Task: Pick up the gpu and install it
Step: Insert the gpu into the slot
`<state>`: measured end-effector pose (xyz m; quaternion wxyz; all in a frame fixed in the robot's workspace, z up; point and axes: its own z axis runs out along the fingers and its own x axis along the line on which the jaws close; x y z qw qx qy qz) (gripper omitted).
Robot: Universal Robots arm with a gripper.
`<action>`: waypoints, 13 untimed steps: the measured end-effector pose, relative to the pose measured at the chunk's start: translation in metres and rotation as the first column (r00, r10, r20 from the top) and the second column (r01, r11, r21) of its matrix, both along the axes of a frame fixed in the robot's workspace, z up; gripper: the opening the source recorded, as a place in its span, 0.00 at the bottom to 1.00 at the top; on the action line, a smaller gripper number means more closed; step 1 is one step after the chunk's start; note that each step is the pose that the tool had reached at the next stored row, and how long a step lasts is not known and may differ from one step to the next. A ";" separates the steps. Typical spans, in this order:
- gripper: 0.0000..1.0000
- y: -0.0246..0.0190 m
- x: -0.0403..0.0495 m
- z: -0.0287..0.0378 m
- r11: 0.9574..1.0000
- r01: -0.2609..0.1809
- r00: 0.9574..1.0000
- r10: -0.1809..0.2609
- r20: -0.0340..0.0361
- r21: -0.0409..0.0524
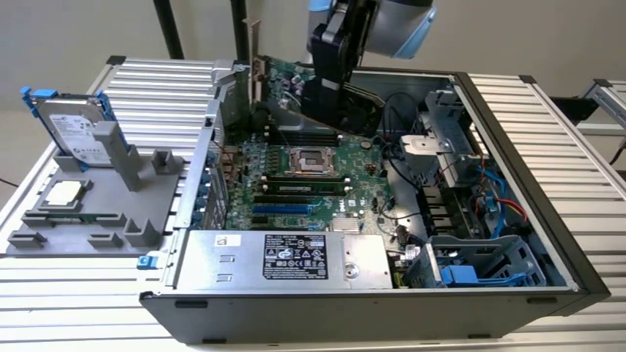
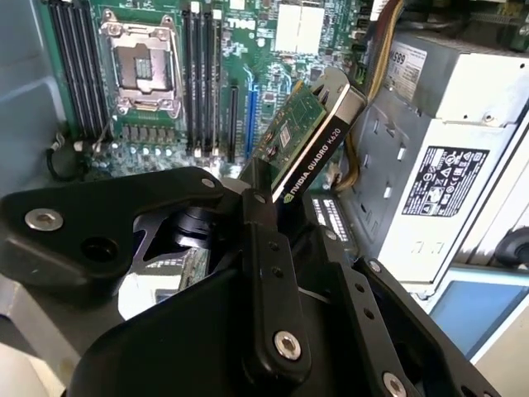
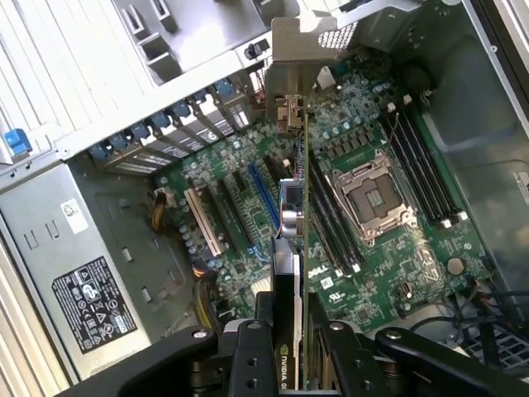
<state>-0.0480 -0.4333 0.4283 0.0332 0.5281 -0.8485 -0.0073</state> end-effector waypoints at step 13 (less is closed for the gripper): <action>0.00 0.0000 0.0000 0.0002 0.991 -0.135 0.991 0.135 0.000 0.000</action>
